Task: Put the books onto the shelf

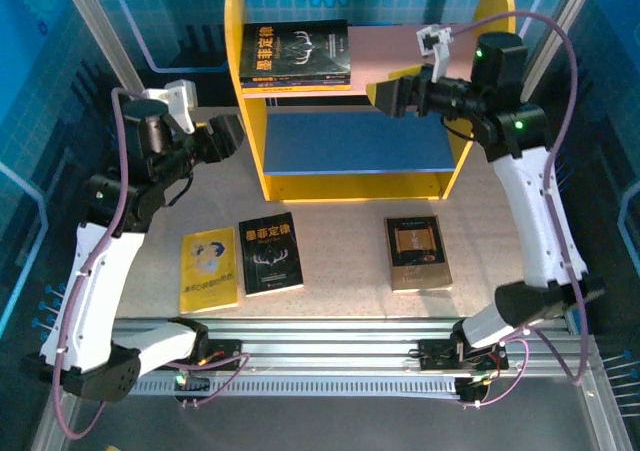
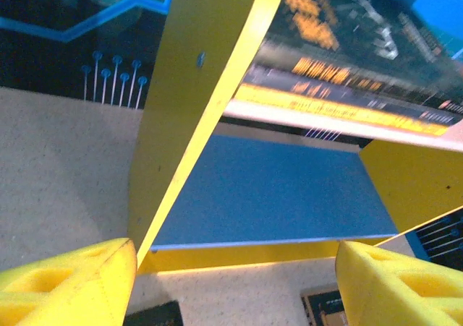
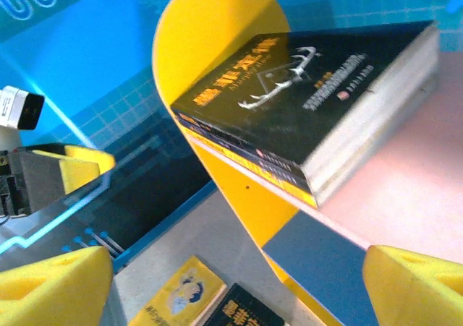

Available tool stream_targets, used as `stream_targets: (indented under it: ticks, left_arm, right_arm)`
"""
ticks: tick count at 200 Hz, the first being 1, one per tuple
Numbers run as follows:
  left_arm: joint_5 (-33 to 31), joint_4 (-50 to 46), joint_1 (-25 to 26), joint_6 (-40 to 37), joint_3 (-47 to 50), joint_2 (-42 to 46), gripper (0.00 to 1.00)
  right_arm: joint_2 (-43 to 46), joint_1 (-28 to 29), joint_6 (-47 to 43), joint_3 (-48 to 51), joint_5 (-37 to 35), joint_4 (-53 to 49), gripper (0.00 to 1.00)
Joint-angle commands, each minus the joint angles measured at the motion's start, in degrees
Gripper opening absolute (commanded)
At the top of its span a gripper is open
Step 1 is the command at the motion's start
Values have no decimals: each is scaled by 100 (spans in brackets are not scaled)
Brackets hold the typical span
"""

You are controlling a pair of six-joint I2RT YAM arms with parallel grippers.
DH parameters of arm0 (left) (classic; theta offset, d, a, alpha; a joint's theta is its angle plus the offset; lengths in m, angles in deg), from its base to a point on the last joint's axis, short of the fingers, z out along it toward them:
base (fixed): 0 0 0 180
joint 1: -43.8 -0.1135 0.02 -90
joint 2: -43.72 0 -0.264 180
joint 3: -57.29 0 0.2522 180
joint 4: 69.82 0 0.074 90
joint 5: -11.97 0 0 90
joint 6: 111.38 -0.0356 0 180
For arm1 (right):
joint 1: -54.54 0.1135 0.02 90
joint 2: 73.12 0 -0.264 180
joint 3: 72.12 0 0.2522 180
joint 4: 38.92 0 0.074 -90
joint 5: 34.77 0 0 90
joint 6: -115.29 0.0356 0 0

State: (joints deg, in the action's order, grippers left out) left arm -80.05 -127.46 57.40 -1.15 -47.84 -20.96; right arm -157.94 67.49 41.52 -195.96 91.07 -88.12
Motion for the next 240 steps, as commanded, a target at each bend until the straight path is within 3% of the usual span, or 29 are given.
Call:
stream_targets:
  ticks: [1,46,88,122,155,240]
  left_arm:
    - [-192,-92,-49,270,684,382,73]
    - [123,-161,-40,788,2056,825,74]
    - [537,-123,-33,1030,2977,904,71]
    - [1088,860,218,1828,4053,907,69]
    - [1041,1802,844,2423,4855,641,69]
    - [887,1984,2034,2117,4133,-1002,69]
  right_arm:
    - [794,-42,-111,1325,-1237,75,91]
    - [2407,-44,246,4270,-2519,104,92]
    - [2934,-136,742,5639,-3109,-147,93]
    - [2710,-933,891,6139,-2446,-314,94]
    - [2514,-1639,826,6257,-2312,-554,90]
    - [1393,-1998,847,6788,-2316,-278,82]
